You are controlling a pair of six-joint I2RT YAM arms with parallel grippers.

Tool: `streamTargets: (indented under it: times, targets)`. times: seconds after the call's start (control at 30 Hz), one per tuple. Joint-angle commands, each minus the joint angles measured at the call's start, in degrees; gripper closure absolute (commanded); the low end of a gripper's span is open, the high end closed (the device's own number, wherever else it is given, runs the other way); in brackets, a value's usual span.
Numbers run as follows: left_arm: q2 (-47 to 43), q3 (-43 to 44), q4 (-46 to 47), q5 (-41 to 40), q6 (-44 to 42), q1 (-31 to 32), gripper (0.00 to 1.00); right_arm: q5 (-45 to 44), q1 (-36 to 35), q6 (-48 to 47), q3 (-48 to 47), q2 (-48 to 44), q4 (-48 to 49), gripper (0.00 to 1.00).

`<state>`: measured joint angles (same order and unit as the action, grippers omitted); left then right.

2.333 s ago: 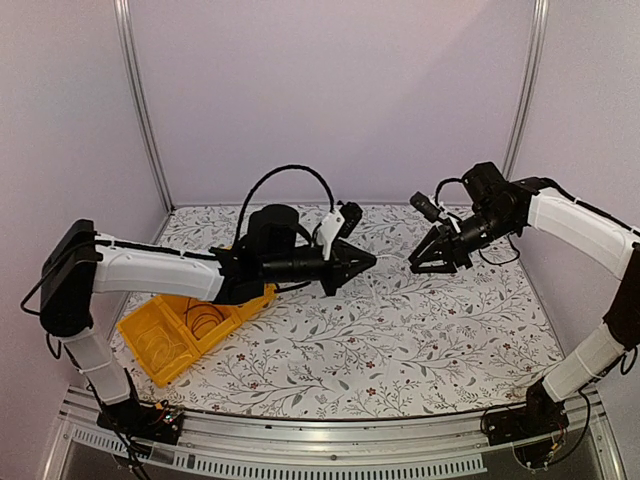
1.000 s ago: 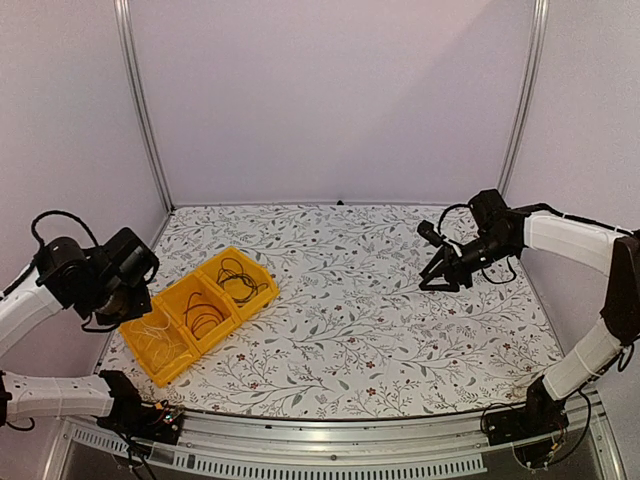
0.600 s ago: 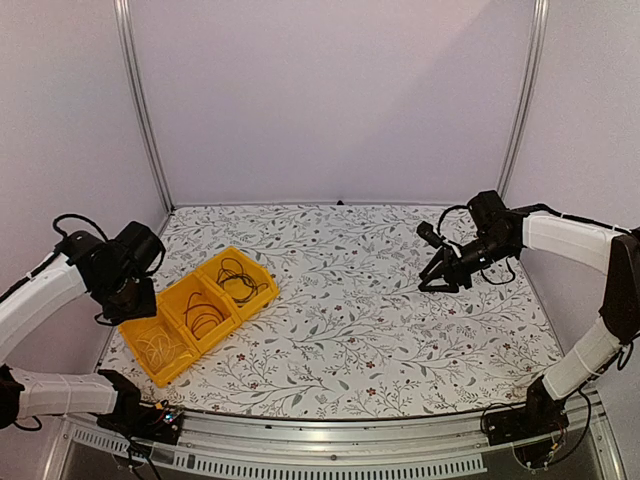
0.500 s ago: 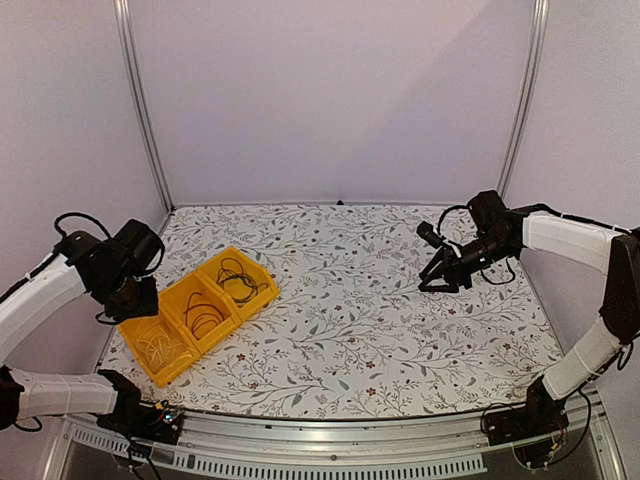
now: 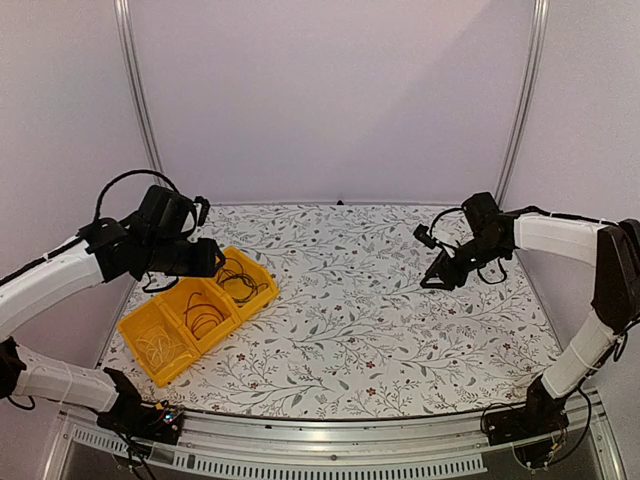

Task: Untangle the cables

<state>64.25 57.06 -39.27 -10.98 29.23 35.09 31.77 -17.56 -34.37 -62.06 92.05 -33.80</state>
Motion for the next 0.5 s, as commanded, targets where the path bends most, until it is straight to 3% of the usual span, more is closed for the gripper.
streamTargets:
  times: [0.0, 0.2, 0.47]
  targets:
    - [7.2, 1.0, 18.6, 3.7, -5.5, 7.8, 0.64, -5.4, 0.0, 4.6, -2.2, 2.8, 3.4, 0.56]
    - [20.3, 1.4, 29.8, 5.9, -6.1, 15.4, 0.6, 2.0, -1.8, 4.8, -6.7, 9.2, -0.1, 0.51]
    - [32.7, -0.7, 38.2, 7.5, -3.3, 20.7, 0.58, 2.3, -5.9, 6.7, -12.7, 17.9, -1.4, 0.5]
